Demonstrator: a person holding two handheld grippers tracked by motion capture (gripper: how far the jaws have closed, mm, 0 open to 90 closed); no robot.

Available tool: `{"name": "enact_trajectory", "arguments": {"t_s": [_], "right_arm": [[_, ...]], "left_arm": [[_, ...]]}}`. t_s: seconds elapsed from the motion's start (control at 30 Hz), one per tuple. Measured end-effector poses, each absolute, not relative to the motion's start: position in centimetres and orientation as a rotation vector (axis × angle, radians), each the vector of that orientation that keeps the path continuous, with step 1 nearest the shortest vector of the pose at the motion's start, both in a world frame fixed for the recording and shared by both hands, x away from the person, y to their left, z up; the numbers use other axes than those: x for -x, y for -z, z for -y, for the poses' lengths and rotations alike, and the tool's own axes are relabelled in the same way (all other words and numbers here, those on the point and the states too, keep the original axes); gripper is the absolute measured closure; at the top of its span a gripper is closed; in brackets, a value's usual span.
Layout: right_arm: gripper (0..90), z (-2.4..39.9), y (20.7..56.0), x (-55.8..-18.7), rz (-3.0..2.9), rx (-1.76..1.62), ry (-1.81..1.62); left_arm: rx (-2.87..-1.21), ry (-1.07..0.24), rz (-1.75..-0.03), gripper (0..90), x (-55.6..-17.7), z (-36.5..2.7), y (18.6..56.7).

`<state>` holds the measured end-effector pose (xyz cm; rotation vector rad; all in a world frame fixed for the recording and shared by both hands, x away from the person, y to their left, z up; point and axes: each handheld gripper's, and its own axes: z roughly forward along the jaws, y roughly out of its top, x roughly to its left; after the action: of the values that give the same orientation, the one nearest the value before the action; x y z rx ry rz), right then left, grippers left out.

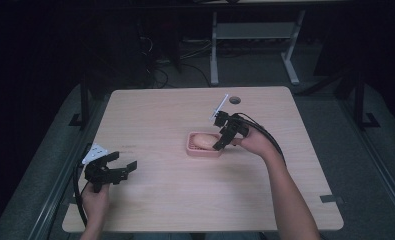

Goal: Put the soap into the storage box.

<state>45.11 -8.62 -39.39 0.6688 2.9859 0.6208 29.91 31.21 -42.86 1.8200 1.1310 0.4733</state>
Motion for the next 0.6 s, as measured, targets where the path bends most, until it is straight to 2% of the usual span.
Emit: {"name": "enact_trajectory", "arguments": {"t_s": [0.6], "right_arm": [[25.5, 9.8, 39.1, -44.2, -2.973, -0.673, -0.628]], "left_arm": [[-1.824, -0.475, -1.129, 14.2, -29.9, -31.1, 42.9]]}}
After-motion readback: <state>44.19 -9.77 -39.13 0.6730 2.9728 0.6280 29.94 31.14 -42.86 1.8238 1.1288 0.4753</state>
